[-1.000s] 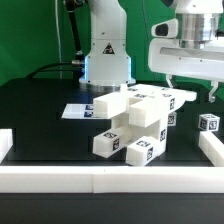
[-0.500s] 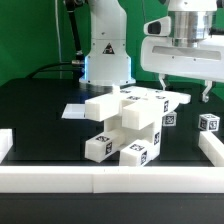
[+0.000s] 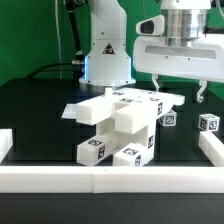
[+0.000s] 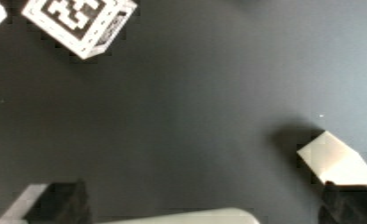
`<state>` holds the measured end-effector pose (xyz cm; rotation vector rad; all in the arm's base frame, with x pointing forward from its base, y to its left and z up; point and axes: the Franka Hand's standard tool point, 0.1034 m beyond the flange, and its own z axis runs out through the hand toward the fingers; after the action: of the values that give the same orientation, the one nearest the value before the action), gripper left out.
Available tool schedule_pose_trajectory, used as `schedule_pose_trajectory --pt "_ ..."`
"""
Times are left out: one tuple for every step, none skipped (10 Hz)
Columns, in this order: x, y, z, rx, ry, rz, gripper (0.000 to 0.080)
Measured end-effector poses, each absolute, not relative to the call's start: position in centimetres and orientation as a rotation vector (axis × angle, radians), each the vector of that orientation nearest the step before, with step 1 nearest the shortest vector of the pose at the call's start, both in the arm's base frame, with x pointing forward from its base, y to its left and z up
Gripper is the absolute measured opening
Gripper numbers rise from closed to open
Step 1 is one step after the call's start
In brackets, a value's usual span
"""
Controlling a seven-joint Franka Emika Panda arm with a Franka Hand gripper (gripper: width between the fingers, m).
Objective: Assemble chair
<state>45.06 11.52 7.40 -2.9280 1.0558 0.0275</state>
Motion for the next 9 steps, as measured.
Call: schedule_pose_trajectory --pt "45.2 11.3 7.3 -2.933 1.052 0.028 0.0650" --pt "45.3 11.3 7.4 -2.931 1.053 0.026 0.0650" --pt "45.3 11.4 7.5 -2.927 1.057 0.025 0.0650" --pt "45.0 12.0 7.5 -2.912 1.092 0.027 0.0650" --pt "44.4 12.7 7.6 -2.896 1.132 0.034 0.0650" --pt "43.8 13.4 7.6 -2.881 1.170 0.041 0.0650" --pt "43.4 14.0 7.5 -2.862 1.215 0.031 0.0650" --pt "42.9 14.7 7.2 -2.854 1.247 0.034 0.0650" --pt "42.6 15.3 7.0 -2.847 1.274 0.035 0.0650"
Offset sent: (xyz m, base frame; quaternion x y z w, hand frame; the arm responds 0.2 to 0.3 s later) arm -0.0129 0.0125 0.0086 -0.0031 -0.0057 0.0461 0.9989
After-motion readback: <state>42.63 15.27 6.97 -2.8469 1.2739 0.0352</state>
